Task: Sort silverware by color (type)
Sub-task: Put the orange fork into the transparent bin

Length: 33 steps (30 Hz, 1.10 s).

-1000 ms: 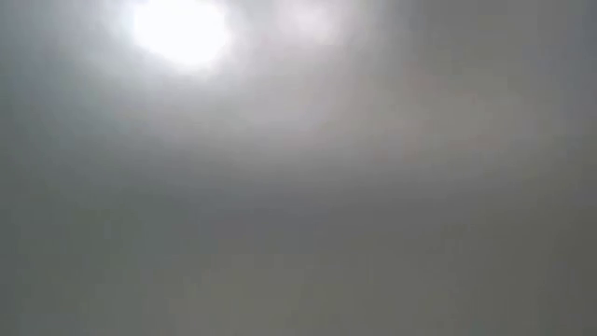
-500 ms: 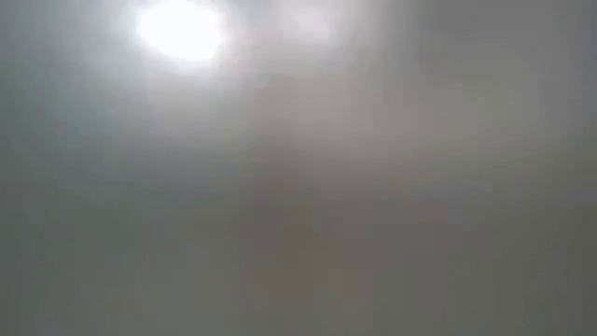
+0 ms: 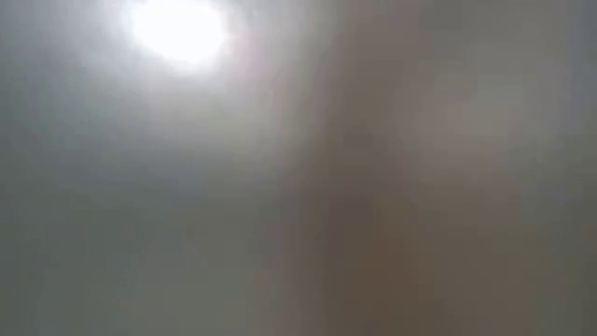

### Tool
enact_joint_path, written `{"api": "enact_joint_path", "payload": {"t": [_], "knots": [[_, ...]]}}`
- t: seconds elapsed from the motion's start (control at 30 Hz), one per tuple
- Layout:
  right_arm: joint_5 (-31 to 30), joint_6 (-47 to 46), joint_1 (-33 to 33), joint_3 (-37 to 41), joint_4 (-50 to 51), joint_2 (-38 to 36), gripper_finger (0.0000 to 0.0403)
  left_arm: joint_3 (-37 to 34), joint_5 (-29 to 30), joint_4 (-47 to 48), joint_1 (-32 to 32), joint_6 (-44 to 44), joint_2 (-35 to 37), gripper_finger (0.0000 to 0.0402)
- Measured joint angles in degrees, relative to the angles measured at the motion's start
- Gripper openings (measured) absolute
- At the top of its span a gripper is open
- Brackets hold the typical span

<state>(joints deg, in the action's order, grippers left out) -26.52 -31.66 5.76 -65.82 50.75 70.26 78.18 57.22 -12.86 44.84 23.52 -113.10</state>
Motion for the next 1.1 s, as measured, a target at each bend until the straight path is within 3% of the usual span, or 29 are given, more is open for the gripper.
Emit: {"api": "enact_joint_path", "payload": {"t": [0.23, 0.43, 0.7, 0.93, 1.1], "knots": [[0.0, 0.02, 0.0, 0.0, -0.01, 0.0, 0.0118, 2.5, -2.51, 9.93, -1.86, 3.95, 0.04, 0.0001], [0.0, 0.04, 0.0, 0.0, -0.01, 0.0, 0.0118, 5.43, -2.64, 15.12, -3.85, 1.43, 0.04, 0.0], [0.0, 0.09, 0.0, 0.0, 0.0, 0.0, 0.0118, 12.85, -9.79, 32.35, -5.74, 1.99, 0.07, 0.0], [0.0, 0.13, 0.0, 0.0, 0.31, 0.0, 0.0118, 15.3, -6.9, 34.5, -5.68, 2.48, 0.11, 0.0], [1.47, -2.23, -0.74, 0.0, 9.67, -0.1, 0.0118, 14.55, -5.76, 37.32, -5.79, 6.52, 0.11, 0.0]]}}
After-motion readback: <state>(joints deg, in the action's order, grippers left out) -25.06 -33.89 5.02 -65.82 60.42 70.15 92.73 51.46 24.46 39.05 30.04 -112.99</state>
